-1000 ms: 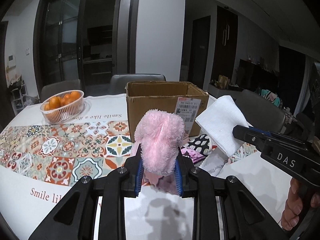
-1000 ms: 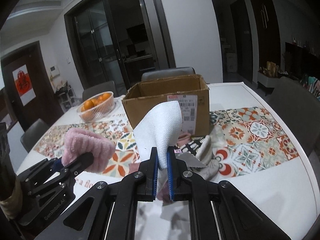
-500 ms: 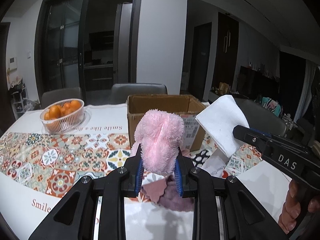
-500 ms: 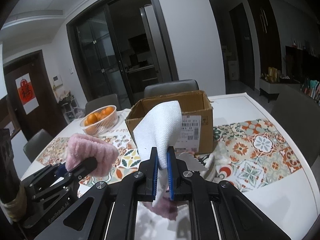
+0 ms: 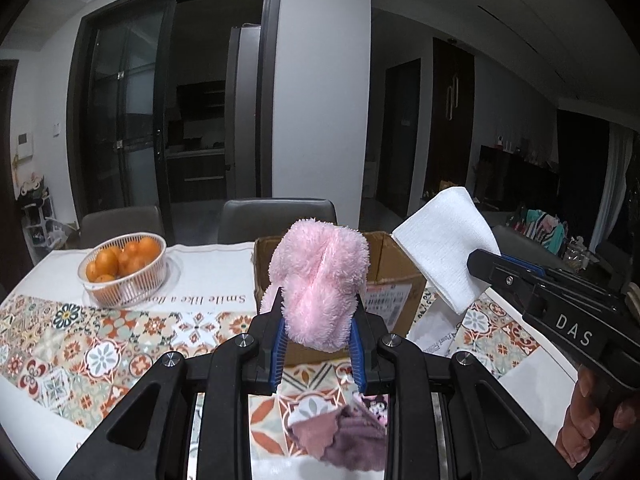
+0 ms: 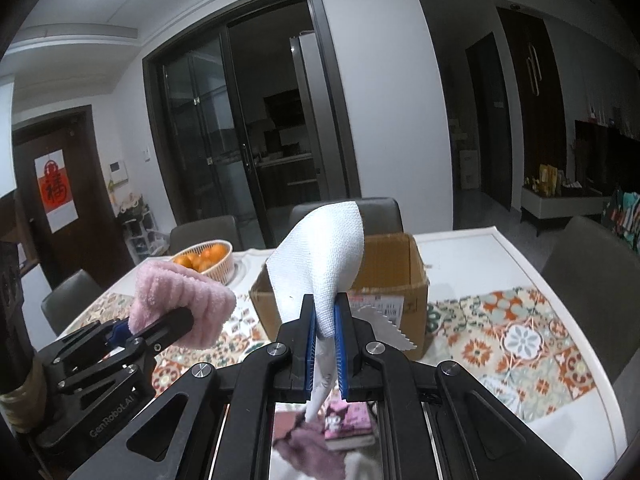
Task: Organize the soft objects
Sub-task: 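Lift the pink headband and white cloth and carry both over the cardboard box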
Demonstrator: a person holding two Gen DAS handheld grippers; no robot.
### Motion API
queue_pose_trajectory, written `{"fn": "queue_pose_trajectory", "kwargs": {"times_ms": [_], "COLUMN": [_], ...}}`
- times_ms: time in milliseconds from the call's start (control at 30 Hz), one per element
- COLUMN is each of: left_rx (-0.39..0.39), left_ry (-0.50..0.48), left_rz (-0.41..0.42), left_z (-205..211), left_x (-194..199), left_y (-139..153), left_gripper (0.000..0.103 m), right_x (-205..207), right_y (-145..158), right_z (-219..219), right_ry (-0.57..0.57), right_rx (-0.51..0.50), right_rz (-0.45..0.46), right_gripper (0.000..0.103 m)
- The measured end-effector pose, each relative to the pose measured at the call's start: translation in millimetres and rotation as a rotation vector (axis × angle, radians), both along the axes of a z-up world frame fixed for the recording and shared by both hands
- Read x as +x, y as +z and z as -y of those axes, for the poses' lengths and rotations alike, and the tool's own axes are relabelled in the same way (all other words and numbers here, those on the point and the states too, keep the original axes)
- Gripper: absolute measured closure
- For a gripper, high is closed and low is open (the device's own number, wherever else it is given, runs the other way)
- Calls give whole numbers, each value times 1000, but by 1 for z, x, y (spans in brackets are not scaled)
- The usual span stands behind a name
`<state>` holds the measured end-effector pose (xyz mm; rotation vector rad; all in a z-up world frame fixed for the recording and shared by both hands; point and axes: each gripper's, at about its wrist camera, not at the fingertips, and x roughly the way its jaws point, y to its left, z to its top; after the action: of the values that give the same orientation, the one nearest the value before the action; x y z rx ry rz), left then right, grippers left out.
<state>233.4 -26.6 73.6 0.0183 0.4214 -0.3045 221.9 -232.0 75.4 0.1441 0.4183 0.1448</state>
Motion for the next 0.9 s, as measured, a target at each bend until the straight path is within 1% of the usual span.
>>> {"fn": "queue_pose_trajectory", "kwargs": {"times_ms": [333, 533, 733, 900], "left_rx": [2, 1, 4, -1], "left_ry": [-23, -26, -24, -22], "left_rz": [21, 32, 32, 18], "left_z": [12, 15, 18, 21], "left_x": [41, 69, 97, 117], "left_y": [23, 35, 37, 31], "left_gripper": [76, 76, 76, 76], "right_x": [35, 63, 92, 117], "right_y": [24, 38, 42, 40], "right_z": [4, 4, 2, 1], "right_ry": [7, 16, 27, 35], "right_rx": [-19, -33, -42, -50], "right_rz": [41, 63, 59, 52], "right_gripper": [93, 93, 93, 93]}}
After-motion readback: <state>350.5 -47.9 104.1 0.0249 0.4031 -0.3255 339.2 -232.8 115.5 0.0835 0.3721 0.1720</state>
